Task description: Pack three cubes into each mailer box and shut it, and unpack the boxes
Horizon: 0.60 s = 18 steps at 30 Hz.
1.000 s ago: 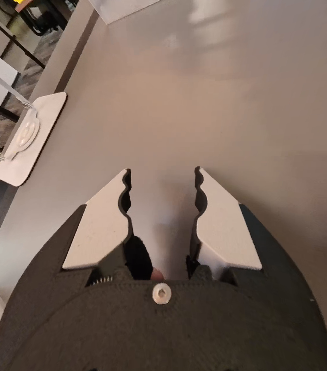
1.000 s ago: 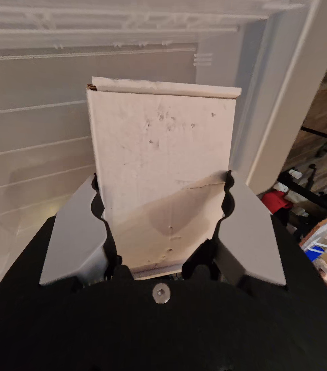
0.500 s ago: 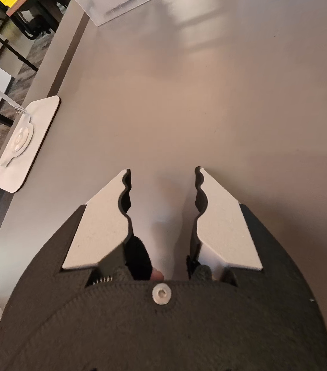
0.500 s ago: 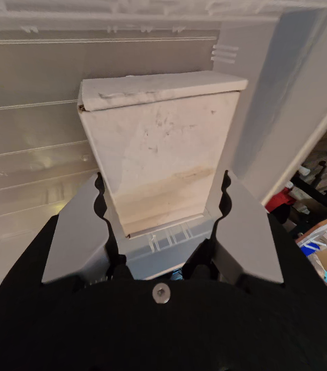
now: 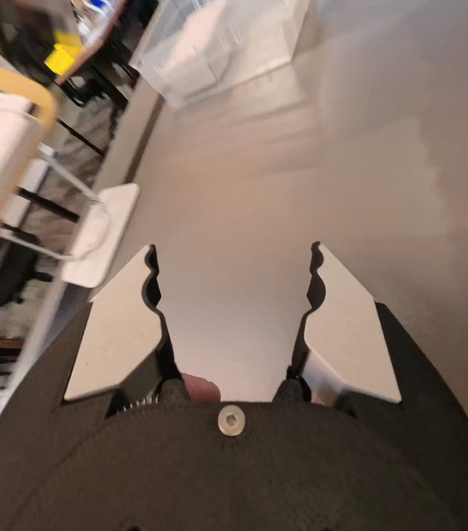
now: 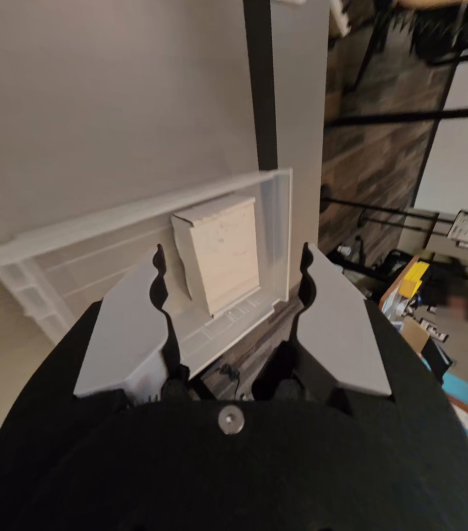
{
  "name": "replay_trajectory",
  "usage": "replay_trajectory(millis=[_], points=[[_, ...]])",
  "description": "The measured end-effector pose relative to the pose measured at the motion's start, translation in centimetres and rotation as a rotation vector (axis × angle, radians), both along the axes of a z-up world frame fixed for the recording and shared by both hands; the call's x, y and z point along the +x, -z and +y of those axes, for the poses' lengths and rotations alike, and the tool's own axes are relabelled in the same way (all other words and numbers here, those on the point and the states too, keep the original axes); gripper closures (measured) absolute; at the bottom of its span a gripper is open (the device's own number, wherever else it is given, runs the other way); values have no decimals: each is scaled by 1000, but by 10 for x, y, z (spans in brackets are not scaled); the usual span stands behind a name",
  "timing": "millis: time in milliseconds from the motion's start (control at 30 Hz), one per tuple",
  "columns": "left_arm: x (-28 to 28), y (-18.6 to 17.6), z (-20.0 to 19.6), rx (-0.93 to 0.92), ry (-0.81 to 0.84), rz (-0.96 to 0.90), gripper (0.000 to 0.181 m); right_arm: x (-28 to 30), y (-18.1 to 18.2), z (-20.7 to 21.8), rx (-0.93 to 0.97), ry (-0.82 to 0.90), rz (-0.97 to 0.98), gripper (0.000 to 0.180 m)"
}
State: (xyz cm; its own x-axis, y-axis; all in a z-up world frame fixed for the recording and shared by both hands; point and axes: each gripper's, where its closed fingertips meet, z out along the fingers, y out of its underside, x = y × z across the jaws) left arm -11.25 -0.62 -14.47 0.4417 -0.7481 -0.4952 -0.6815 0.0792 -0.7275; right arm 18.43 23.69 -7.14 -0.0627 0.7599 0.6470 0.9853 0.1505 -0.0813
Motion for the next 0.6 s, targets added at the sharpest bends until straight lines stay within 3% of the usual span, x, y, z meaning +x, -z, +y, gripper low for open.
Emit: replay_trajectory(millis=[100,200,300,400,533,600], points=[[-57,-58,12,158,-100,104,91,-39,2,-55,-47,-125,107,89],[-136,-80,41,197,-221,267,95,-73,27,-116,-169,-261,145,89],[-207,-65,73,59,-286,391,85,-104,60,-165,-295,-374,183,90],[-260,-32,97,-136,-295,509,73,-125,92,-184,-358,-403,208,91],[-299,10,123,-335,-295,578,64,-145,121,-196,-437,-414,270,94],[-305,33,126,-441,-272,588,71,-153,130,-201,-470,-430,295,97]])
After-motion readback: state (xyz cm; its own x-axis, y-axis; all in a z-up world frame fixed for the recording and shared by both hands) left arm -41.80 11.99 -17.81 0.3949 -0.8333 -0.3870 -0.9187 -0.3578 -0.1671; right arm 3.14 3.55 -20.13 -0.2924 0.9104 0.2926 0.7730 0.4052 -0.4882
